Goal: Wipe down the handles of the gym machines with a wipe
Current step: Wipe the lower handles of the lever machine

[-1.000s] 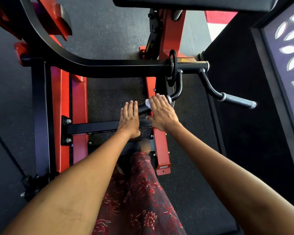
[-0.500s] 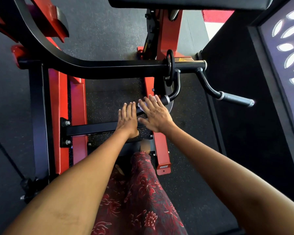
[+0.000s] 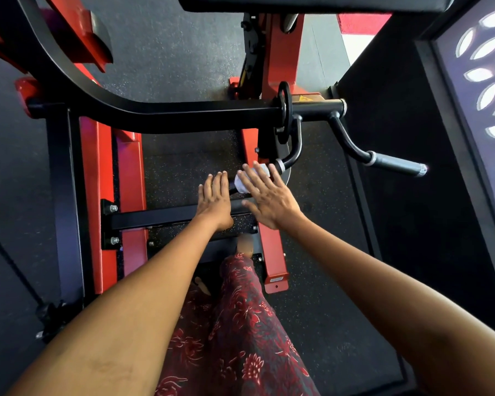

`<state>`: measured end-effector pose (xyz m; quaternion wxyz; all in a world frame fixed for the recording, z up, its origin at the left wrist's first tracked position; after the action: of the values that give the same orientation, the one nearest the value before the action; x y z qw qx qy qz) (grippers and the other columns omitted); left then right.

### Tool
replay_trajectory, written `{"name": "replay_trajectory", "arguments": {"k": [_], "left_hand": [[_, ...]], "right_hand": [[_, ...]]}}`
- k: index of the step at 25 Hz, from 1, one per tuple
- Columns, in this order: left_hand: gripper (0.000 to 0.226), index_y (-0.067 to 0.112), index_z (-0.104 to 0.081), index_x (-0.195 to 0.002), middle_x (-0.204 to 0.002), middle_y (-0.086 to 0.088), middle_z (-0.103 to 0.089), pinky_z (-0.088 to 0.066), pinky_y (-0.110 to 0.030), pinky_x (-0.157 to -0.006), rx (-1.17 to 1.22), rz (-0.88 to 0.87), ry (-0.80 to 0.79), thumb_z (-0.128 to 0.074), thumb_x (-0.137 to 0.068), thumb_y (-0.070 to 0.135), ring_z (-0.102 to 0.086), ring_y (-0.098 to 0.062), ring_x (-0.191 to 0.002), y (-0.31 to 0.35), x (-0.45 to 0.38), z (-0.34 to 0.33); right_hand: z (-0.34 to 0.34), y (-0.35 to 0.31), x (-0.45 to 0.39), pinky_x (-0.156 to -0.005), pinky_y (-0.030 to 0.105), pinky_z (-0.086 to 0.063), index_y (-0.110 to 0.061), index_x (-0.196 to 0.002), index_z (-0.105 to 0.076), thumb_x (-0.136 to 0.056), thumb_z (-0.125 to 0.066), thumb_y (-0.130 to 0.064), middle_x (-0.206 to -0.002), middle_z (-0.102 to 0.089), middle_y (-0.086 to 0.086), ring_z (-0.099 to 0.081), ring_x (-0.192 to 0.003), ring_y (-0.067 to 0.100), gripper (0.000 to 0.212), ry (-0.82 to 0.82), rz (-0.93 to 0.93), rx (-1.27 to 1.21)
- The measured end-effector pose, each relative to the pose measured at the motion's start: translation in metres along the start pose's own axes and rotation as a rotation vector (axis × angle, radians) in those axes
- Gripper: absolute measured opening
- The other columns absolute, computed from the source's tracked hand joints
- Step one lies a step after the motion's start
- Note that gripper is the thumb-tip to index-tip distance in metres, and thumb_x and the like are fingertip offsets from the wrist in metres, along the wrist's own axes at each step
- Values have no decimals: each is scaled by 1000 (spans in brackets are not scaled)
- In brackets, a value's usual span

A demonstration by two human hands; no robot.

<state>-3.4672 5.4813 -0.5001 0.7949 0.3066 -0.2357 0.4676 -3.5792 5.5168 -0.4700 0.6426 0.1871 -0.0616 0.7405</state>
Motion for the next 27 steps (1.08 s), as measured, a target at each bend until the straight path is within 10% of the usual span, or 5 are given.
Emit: {"name": "replay_trajectory", "arguments": {"k": [6,11,17,27], "left_hand": [[101,3,35,-138,-151,-10,35,12,-44,-114,-21,29,-62,-52,-87,4,30,-32,-139,3,1,3],[103,5,33,-140,-152,-10,33,11,-43,-115,-34,36,-54,-55,-88,11,29,-31,-140,1,1,3],[110,4,34,-140,-152,-10,34,12,-44,-114,-40,28,-61,-61,-84,15,30,-33,-139,2,2,3],[107,7,23,-146,-157,-8,18,4,-41,-119,50,-9,-33,-62,-81,11,23,-28,-143,-1,1,5]], "right_hand": [[2,26,-9,-113,44,18,-12,-148,8,-92,-6,-61,-156,13,9,16,-143,23,76,-8,-301,-125],[-4,8,4,-115,43,14,-14,-148,6,-86,9,-59,-157,7,8,13,-144,20,77,13,-45,-84],[6,28,-8,-113,43,16,-14,-149,-3,-94,-10,-59,-157,4,10,13,-144,21,72,-7,-266,-219],[21,43,-11,-115,40,8,-18,-147,-27,-93,-36,-6,-152,-30,2,-15,-144,21,56,82,-119,-169]]}}
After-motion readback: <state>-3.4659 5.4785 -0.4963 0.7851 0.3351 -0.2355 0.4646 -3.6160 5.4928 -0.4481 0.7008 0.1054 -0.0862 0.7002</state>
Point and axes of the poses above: each hand's wrist, its own x-axis away from the middle knuckle, its own z-axis out of the back of the hand, y = z × x, the point moved 6 cm from there along -x, towards the middle knuckle
